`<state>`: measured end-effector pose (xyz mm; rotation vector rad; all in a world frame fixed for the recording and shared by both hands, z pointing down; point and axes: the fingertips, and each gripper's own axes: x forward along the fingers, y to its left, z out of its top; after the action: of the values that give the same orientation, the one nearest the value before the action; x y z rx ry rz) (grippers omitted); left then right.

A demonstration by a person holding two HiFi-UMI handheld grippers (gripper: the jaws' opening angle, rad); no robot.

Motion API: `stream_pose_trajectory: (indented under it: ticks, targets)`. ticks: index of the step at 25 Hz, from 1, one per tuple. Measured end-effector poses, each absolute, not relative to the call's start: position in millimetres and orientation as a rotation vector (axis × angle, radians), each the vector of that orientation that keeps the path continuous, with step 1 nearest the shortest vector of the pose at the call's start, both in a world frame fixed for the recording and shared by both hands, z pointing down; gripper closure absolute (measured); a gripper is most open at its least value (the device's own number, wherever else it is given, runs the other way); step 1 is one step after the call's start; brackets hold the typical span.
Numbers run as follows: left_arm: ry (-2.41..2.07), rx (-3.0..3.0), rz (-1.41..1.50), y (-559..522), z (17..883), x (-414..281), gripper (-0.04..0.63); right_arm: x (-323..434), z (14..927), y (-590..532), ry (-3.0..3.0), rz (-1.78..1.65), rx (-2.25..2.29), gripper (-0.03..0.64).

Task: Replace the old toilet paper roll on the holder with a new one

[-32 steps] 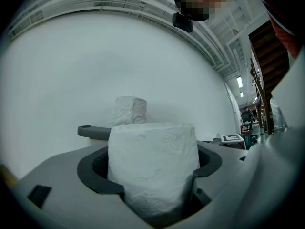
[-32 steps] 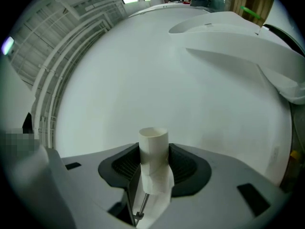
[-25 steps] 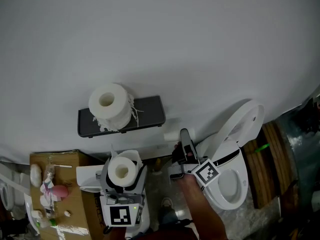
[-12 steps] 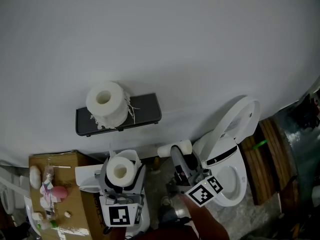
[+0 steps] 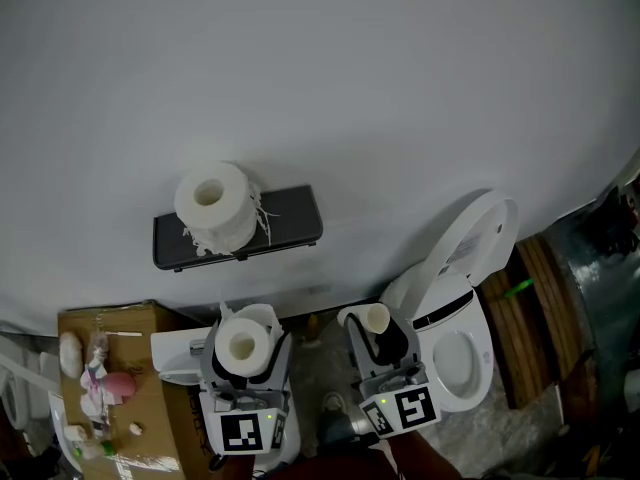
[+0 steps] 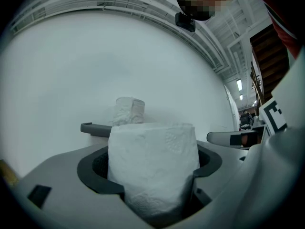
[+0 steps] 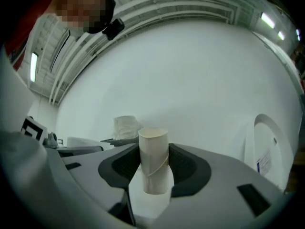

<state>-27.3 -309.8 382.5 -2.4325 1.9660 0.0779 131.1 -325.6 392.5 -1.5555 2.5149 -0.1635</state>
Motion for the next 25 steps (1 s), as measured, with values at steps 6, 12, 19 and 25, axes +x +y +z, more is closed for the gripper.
stream_pose_trajectory:
  ticks: [6, 12, 19, 25]
  targets:
    - [1.964, -2.448, 0.09, -310.2, 386.7, -20.7, 0.155, 137.5, 405.0, -318.6, 2.565, -0.058, -1.676, 0.426]
    - [1.958, -2.499, 0.1, -317.2, 395.9, -3.0, 0.155, 148.8, 406.8, -318.3, 2.562, -0.056, -1.689, 0.426]
    - [1.986, -2.61, 0.179, -340.7, 412.7, 20.3, 0.155, 162.6, 410.2, -319.7, 2.559, -0.06, -1.705, 0.426]
    - [2.115, -2.75, 0.34, -369.7, 441.8, 34.8, 0.155, 177.2, 414.6, -323.1, 2.555, -0.069, -1.726, 0.426]
